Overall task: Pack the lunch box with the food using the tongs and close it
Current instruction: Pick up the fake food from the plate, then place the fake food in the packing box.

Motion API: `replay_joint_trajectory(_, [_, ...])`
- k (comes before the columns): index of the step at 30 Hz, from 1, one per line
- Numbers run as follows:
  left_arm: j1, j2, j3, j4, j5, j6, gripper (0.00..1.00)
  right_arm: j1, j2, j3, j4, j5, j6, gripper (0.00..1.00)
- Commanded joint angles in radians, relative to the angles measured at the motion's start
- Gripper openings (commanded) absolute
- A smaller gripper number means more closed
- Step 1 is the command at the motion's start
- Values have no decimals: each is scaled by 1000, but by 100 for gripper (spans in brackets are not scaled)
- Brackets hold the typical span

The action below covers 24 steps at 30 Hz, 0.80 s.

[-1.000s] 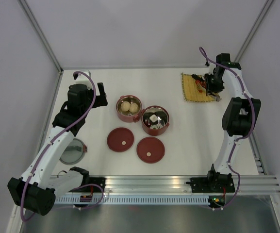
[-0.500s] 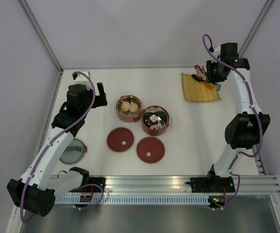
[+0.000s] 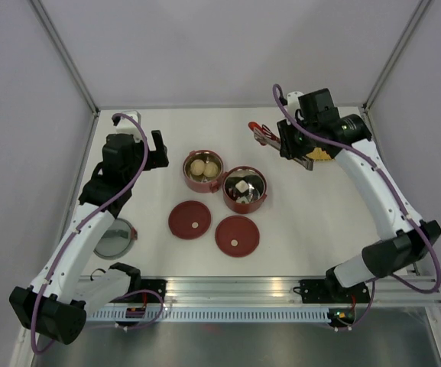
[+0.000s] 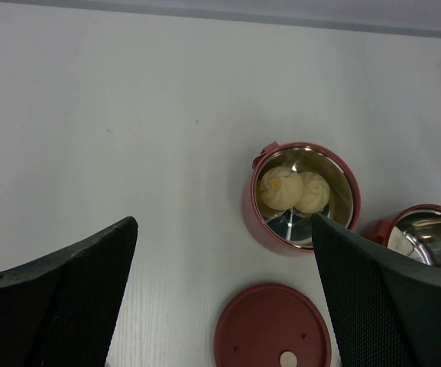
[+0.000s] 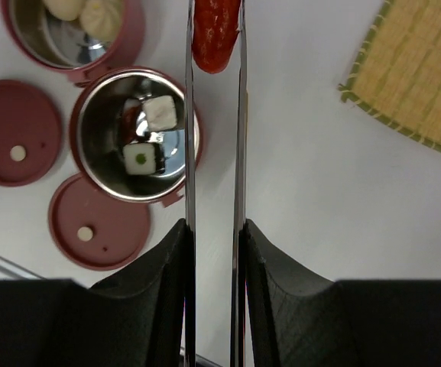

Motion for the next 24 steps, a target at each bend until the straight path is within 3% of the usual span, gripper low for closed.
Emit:
replay_joint_trajectory(1, [4, -16, 26, 13, 11, 1, 100, 56, -165, -13, -60, 10, 89, 0])
replay_joint_trajectory(4, [4, -16, 28, 13, 15, -1, 100, 136, -191, -36, -101, -22, 120, 1])
replay_joint_trajectory(9, [4, -24, 28, 13, 8, -1, 100, 286, -191, -90, -201, 91, 155, 0])
replay_joint_trajectory(16, [4, -32, 26, 13, -17, 7, 100, 307, -248, -151, -210, 93, 167, 1])
replay_joint_trajectory(24, [2, -30, 26, 13, -15, 7, 100, 307, -208, -223, -112, 27, 158, 0])
